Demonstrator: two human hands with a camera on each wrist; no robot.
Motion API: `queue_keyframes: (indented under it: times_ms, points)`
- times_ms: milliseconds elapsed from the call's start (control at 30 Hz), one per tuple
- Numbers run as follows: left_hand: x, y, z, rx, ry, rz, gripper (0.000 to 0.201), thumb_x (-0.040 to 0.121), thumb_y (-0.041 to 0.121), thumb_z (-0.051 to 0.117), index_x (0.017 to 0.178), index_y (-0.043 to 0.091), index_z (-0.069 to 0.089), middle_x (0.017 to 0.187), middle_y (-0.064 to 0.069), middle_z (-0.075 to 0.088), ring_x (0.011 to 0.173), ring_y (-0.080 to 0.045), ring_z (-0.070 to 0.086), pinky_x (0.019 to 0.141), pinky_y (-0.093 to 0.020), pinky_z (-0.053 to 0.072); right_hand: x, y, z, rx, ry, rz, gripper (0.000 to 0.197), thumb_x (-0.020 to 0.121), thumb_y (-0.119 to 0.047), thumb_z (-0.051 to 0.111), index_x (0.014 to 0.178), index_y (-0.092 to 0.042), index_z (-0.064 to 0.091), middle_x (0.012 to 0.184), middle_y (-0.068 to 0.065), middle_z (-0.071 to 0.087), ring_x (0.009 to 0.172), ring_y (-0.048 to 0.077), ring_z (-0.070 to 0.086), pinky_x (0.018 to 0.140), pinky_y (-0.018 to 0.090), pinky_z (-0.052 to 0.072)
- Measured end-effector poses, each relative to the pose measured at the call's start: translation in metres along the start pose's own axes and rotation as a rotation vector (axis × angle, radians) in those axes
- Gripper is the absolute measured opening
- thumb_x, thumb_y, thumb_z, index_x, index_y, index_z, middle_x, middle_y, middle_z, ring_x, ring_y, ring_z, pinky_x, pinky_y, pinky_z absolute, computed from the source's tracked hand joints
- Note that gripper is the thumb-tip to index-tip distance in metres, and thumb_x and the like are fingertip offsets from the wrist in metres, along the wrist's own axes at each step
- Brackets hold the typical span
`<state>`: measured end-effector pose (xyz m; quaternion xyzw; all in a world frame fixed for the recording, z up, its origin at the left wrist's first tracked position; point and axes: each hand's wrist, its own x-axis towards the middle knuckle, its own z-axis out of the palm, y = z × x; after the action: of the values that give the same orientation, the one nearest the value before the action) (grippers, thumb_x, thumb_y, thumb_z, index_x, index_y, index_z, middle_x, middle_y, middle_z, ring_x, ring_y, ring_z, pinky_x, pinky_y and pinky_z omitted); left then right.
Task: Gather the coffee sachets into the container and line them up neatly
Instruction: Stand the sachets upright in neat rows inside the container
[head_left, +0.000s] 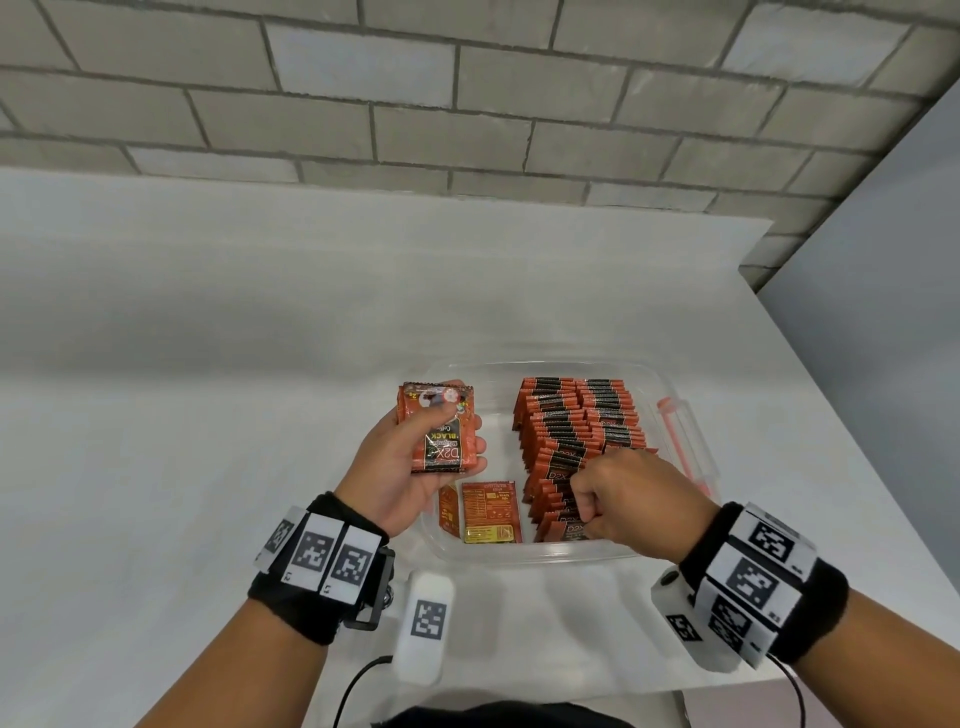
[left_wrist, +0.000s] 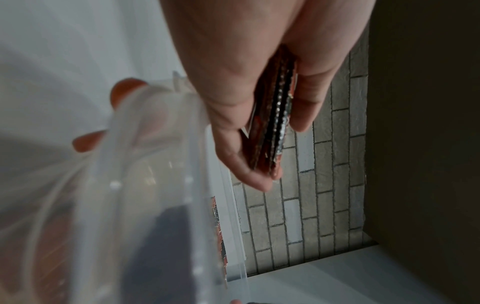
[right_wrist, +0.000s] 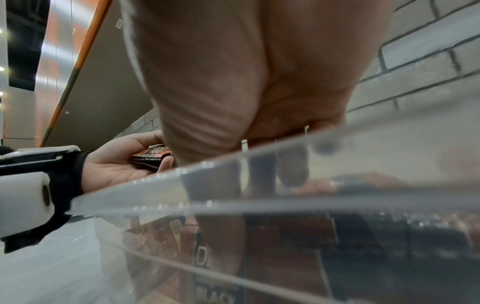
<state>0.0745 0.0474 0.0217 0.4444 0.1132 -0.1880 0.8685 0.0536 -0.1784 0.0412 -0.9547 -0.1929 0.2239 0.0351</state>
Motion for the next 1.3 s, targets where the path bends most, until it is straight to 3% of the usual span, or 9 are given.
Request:
queue_keyframes:
  times_ms: [267,433,500,633,800,1000,1167,1233,1300]
  points:
    - [0.002,0.000,0.000,-0.008,-0.001,-0.028,0.032,0.081,0.020,0.057,0.110,0.006,0.057,0.086,-0.015,0.068,0.070,-0.024,0.067,0.065,-0.036,0.059,-0.003,0.008,-0.004,0.187,-0.071,0.016,0.012,0.081,-0.021,0.073,0.076,-0.024,0.063,0.069,-0.018,0.054,0.063,-0.003,0.051,0.057,0.008,0.035]
    - [0.000,0.001,0.001,0.014,-0.020,-0.069,0.028,0.093,0.011,0.044,0.117,0.004,0.055,0.089,-0.018,0.069,0.072,-0.027,0.069,0.062,-0.036,0.059,-0.009,0.014,-0.013,0.354,-0.061,0.037,0.012,0.078,-0.028,0.076,0.077,-0.028,0.064,0.072,-0.011,0.062,0.066,0.002,0.056,0.061,0.013,0.043]
    - [-0.001,0.002,0.006,0.031,-0.059,-0.065,0.027,0.089,0.008,0.050,0.115,0.005,0.057,0.092,-0.018,0.070,0.076,-0.028,0.070,0.063,-0.038,0.059,-0.012,0.014,-0.020,0.422,0.010,0.032,0.009,0.079,-0.029,0.075,0.078,-0.027,0.066,0.071,-0.007,0.063,0.064,0.003,0.056,0.063,0.014,0.045]
    - [-0.004,0.000,0.020,0.084,-0.155,-0.064,0.040,0.070,0.010,0.062,0.109,0.007,0.059,0.094,-0.014,0.073,0.082,-0.025,0.071,0.069,-0.040,0.059,-0.015,0.009,-0.037,0.634,0.342,0.023,0.013,0.083,-0.032,0.069,0.094,-0.026,0.067,0.076,-0.009,0.062,0.061,-0.005,0.051,0.061,0.007,0.038]
    - [-0.004,-0.007,0.038,0.149,-0.248,-0.055,0.043,0.078,0.005,0.069,0.120,0.004,0.057,0.101,-0.015,0.069,0.089,-0.026,0.068,0.076,-0.038,0.057,-0.011,-0.010,-0.045,0.796,0.444,-0.011,0.036,0.081,-0.038,0.068,0.115,-0.036,0.056,0.091,-0.008,0.064,0.074,0.015,0.059,0.071,0.025,0.050]
    - [-0.004,-0.009,0.047,0.169,-0.250,-0.052,0.033,0.077,0.022,0.067,0.108,0.012,0.063,0.095,-0.010,0.072,0.086,-0.024,0.069,0.075,-0.041,0.057,-0.008,-0.009,-0.046,0.963,0.488,-0.008,0.020,0.084,-0.016,0.070,0.097,-0.030,0.063,0.086,0.009,0.067,0.081,0.032,0.064,0.073,0.044,0.054]
    - [-0.001,-0.011,0.047,0.194,-0.254,-0.055,0.032,0.080,0.006,0.066,0.112,0.009,0.060,0.100,-0.015,0.069,0.086,-0.027,0.069,0.070,-0.042,0.057,-0.010,-0.010,-0.046,1.008,0.420,-0.059,0.017,0.090,-0.017,0.062,0.105,-0.024,0.067,0.095,0.002,0.070,0.086,0.024,0.068,0.074,0.035,0.057]
    - [-0.001,-0.013,0.049,0.196,-0.252,-0.012,0.035,0.081,-0.005,0.061,0.113,0.010,0.060,0.101,-0.015,0.068,0.086,-0.027,0.068,0.070,-0.041,0.057,-0.009,-0.013,-0.041,1.053,0.429,-0.063,0.030,0.086,-0.027,0.064,0.116,-0.027,0.061,0.099,0.000,0.069,0.088,0.020,0.069,0.077,0.032,0.056]
    - [-0.001,-0.012,0.050,0.149,-0.240,0.043,0.043,0.075,-0.002,0.061,0.116,0.010,0.060,0.101,-0.013,0.070,0.089,-0.026,0.068,0.073,-0.041,0.059,-0.010,-0.014,-0.035,1.168,0.457,0.014,0.044,0.078,-0.032,0.067,0.120,-0.027,0.054,0.103,0.002,0.066,0.085,0.017,0.069,0.070,0.030,0.055]
